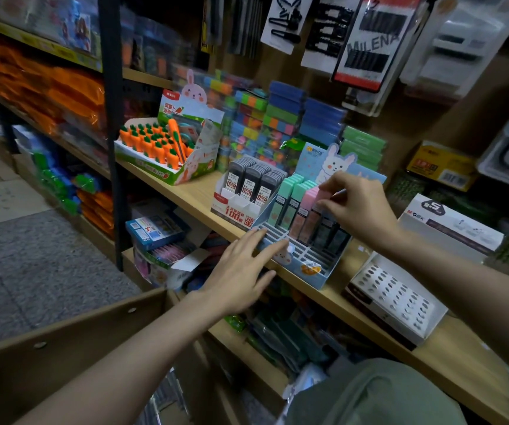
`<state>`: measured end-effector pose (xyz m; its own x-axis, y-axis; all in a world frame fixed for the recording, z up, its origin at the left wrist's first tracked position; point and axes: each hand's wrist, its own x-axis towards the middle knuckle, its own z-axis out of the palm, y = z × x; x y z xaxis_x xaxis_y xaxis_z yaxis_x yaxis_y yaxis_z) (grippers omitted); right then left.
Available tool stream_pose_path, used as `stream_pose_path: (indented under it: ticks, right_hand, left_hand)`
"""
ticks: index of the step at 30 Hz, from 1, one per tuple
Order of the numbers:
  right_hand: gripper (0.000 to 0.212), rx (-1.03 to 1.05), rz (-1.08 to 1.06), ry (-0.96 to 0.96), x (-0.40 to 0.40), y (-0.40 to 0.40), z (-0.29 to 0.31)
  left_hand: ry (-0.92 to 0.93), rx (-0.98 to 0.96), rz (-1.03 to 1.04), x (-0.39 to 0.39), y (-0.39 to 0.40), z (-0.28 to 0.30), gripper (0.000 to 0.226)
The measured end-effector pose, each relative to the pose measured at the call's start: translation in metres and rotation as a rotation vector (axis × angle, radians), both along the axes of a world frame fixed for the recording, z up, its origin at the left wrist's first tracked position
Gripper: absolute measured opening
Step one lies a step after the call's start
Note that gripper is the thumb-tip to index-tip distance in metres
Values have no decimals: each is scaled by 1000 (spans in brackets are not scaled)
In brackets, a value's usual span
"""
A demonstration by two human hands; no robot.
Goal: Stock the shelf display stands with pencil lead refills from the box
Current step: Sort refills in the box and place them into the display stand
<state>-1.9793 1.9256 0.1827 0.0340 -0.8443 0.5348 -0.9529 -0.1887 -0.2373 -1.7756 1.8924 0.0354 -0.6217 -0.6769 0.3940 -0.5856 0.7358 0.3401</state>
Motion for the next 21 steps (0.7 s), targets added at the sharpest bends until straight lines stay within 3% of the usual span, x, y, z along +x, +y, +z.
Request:
stream_pose_path:
  ticks: [7, 14, 21]
  right_hand:
    - [17, 16, -47, -44, -1, -3, 0]
    - [23, -75, -122, 247, 1, -3, -12]
    - [27, -90, -202, 258, 0, -2, -18]
  left_hand:
    - [25, 3, 16, -2, -2, -3, 57]
    - [33, 11, 12, -2, 0, -2, 60]
    - [0, 43, -6, -4, 3, 2, 64]
